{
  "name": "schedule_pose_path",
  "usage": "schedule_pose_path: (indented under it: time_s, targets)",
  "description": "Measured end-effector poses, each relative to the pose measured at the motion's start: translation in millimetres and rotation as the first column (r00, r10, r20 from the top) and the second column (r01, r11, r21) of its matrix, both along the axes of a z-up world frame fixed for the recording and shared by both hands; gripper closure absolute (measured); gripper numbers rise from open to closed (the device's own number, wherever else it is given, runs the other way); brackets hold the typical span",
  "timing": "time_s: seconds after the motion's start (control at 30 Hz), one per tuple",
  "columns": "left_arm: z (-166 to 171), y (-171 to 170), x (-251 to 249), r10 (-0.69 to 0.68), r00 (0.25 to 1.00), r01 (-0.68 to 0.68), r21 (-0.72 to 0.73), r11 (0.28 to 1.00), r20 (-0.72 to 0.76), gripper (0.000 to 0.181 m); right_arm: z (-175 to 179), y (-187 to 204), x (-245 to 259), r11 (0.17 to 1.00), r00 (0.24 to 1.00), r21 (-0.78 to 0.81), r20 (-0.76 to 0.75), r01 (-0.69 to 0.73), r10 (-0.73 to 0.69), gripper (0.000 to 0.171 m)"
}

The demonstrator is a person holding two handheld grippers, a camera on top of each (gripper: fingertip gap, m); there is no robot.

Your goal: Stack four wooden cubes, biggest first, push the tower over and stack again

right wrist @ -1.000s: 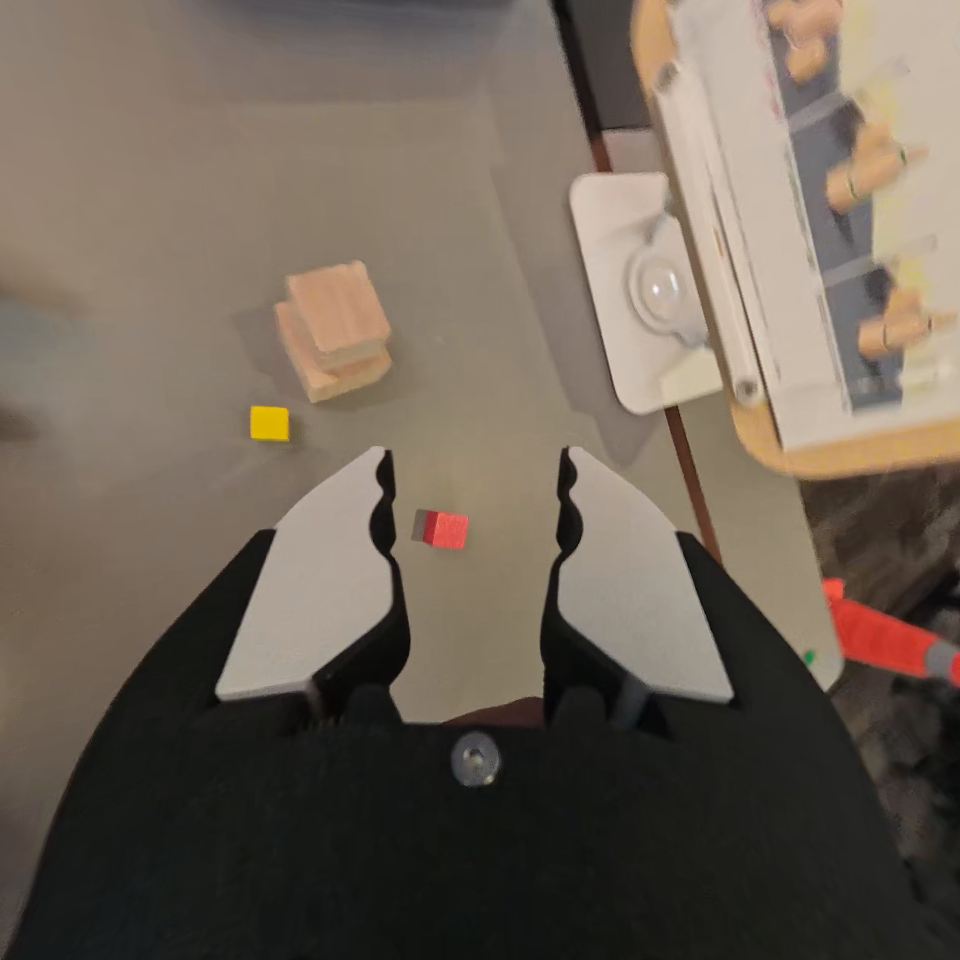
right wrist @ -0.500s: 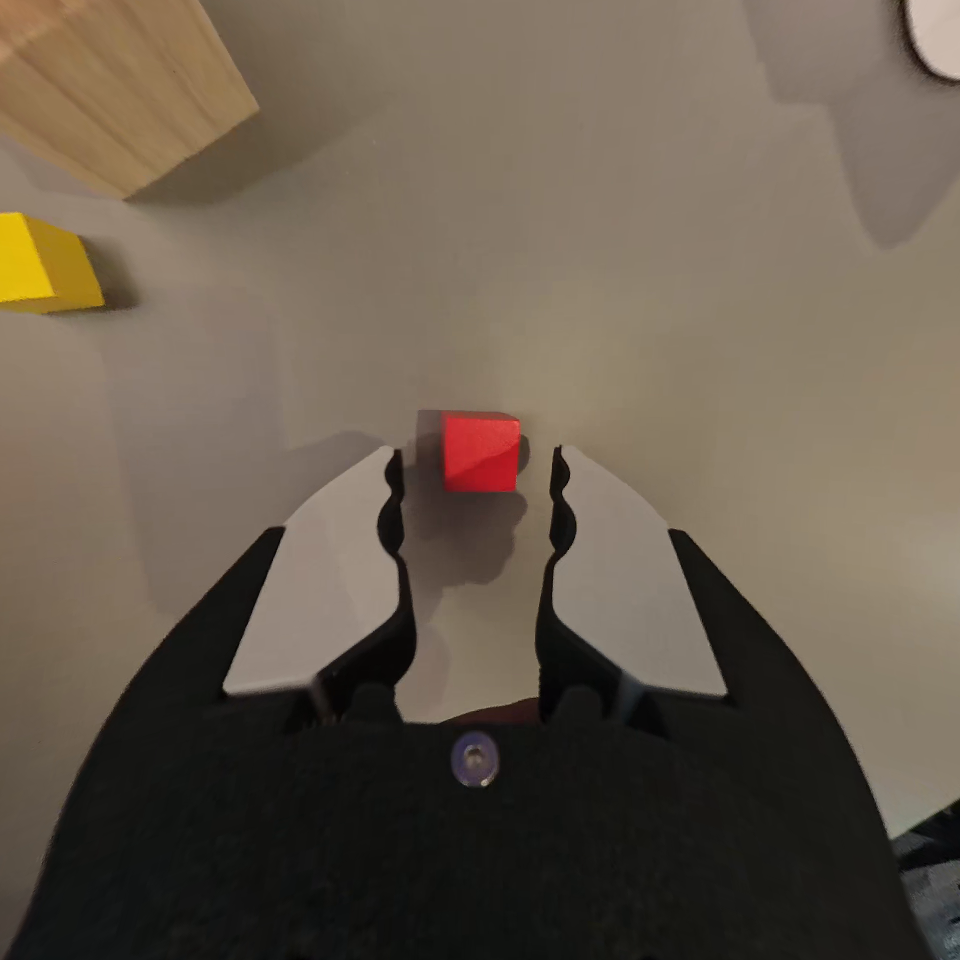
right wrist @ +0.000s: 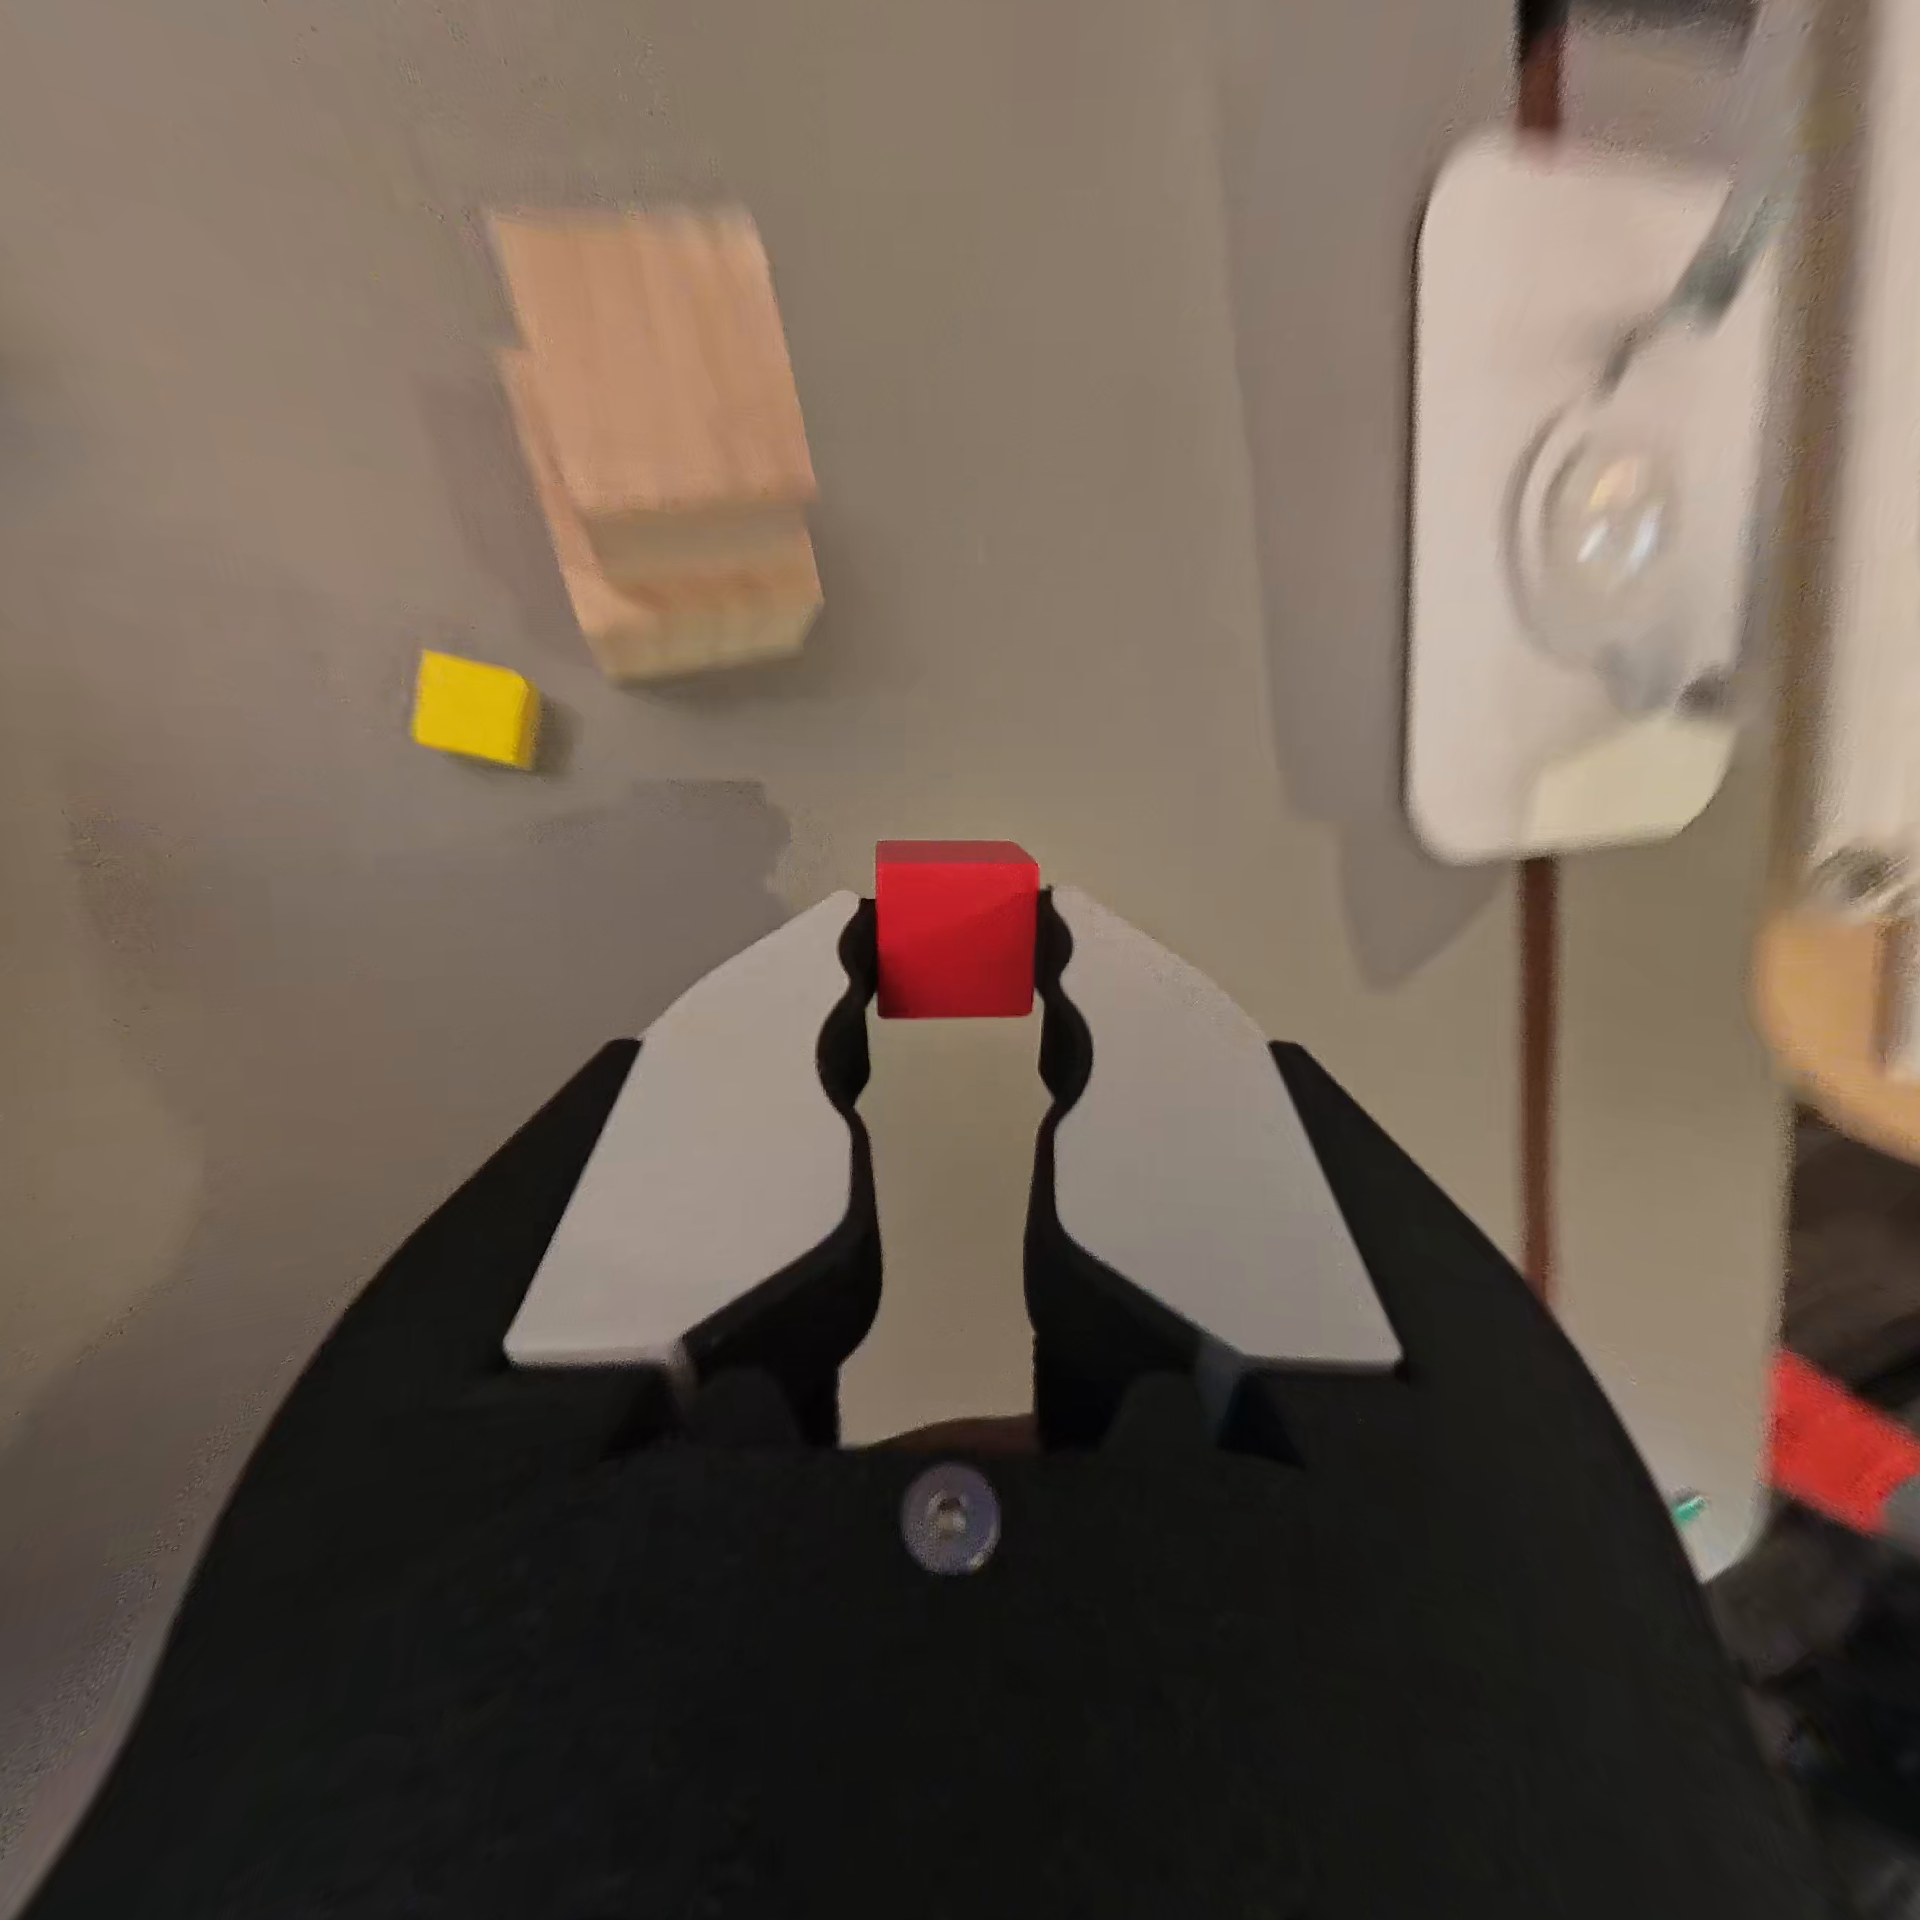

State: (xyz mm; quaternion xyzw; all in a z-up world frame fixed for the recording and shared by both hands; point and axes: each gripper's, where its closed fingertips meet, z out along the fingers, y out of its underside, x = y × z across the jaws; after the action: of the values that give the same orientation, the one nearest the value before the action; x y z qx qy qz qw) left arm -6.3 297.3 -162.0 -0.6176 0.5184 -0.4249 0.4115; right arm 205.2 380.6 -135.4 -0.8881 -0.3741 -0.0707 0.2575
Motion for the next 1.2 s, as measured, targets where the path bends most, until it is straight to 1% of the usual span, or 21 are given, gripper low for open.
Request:
schedule_pose_path:
  time_s: [0.1,0.2,0.33,0.43,0.53,0.83,0.93,1.0,1.07,1.13,1.2]
  targets:
    - [-1,-1,0,-0.003,1.0,0.003,0.008,1.0,-0.006,0.115,33,17,-36,0.988,0.988,0.032,-0.007,-0.152,0.152,0.142]
    - [0,-1,0,0.002,1.0,-0.002,0.013,1.0,-0.005,0.115,34,28,-59,0.977,0.977,-0.033,-0.01,-0.211,0.211,0.142]
    - [1,0,-2,0.005,1.0,-0.005,0.013,1.0,-0.002,0.115,13,35,-73,0.969,0.978,-0.128,-0.023,-0.211,0.21,0.142]
    - [2,1,-2,0.007,1.0,-0.007,0.013,1.0,-0.001,0.115,2,36,-82,0.967,0.977,-0.146,-0.064,-0.209,0.201,0.142]
    - [1,1,-2,0.004,1.0,-0.004,0.009,1.0,-0.002,0.115,-6,36,-83,0.967,0.981,-0.167,-0.068,-0.193,0.184,0.142]
    - [-1,1,-1,0.0,1.0,0.0,0.004,1.0,-0.017,0.115,-12,37,-84,0.963,0.982,-0.197,-0.063,-0.187,0.178,0.142]
    - [-2,1,-1,0.001,1.0,-0.001,0.004,1.0,-0.023,0.115,-5,33,-83,0.962,0.981,-0.193,-0.052,-0.194,0.188,0.134]
    - [-3,3,-2,0.011,1.0,-0.011,0.006,1.0,-0.025,0.115,15,31,-76,0.976,0.984,-0.126,-0.028,-0.178,0.176,0.13]
    - [-4,5,-2,0.028,0.999,-0.028,0.003,1.0,-0.034,0.115,42,23,-70,0.989,0.989,-0.016,-0.039,-0.146,0.146,0.13]
    - [-8,9,-1,0.062,0.996,-0.062,-0.01,0.998,-0.058,0.115,66,6,-63,0.989,0.994,0.112,-0.044,-0.092,0.098,0.126]
    - [-15,15,3,0.106,0.988,-0.11,-0.029,0.994,-0.112,0.115,78,-20,-54,0.973,0.999,0.23,-0.038,-0.022,0.032,0.123]
